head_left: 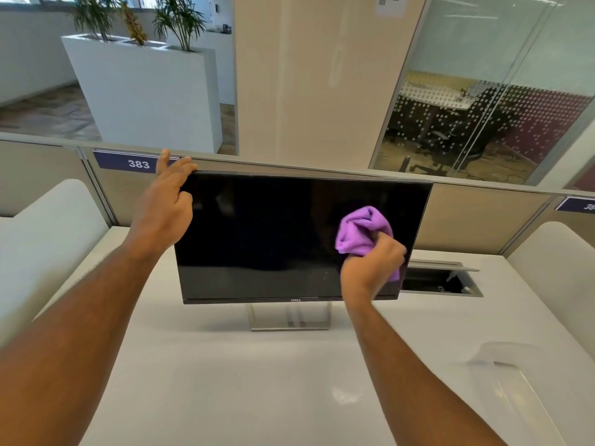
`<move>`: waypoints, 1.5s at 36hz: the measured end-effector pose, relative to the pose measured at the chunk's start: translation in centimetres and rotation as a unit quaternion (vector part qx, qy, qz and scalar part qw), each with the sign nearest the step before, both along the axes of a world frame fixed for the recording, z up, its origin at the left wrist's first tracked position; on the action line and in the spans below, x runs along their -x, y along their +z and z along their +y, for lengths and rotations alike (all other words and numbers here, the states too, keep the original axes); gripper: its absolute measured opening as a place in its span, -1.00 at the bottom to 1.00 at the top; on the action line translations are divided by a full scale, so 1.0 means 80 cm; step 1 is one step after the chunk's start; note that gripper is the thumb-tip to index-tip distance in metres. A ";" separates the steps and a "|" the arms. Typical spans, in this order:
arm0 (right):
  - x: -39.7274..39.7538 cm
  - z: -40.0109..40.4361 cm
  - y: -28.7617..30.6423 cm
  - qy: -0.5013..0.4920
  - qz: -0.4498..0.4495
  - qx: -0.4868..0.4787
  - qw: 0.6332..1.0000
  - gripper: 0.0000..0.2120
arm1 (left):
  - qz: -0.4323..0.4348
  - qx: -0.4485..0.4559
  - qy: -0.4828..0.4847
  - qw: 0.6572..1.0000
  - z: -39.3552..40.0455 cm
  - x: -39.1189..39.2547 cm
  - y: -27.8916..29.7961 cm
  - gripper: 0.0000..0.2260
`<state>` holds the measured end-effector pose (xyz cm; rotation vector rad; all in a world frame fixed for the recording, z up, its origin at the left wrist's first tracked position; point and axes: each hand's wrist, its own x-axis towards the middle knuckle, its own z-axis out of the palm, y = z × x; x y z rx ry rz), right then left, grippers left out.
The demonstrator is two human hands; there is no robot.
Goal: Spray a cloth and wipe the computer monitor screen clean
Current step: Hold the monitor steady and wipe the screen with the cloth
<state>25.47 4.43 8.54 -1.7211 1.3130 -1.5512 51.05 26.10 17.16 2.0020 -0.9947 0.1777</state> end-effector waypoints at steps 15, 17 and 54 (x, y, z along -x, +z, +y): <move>0.015 0.027 -0.070 0.164 0.263 0.166 0.936 -0.68 | -0.002 -0.003 -0.004 1.000 0.003 0.003 0.003 -0.56; 0.037 0.008 -0.063 0.106 0.212 0.115 0.965 -0.66 | -0.006 0.000 -0.005 1.000 0.003 0.003 0.002 -0.56; 0.001 0.014 -0.031 0.016 0.037 0.014 0.999 -0.67 | -0.004 -0.007 0.009 1.000 0.000 0.010 0.006 -0.57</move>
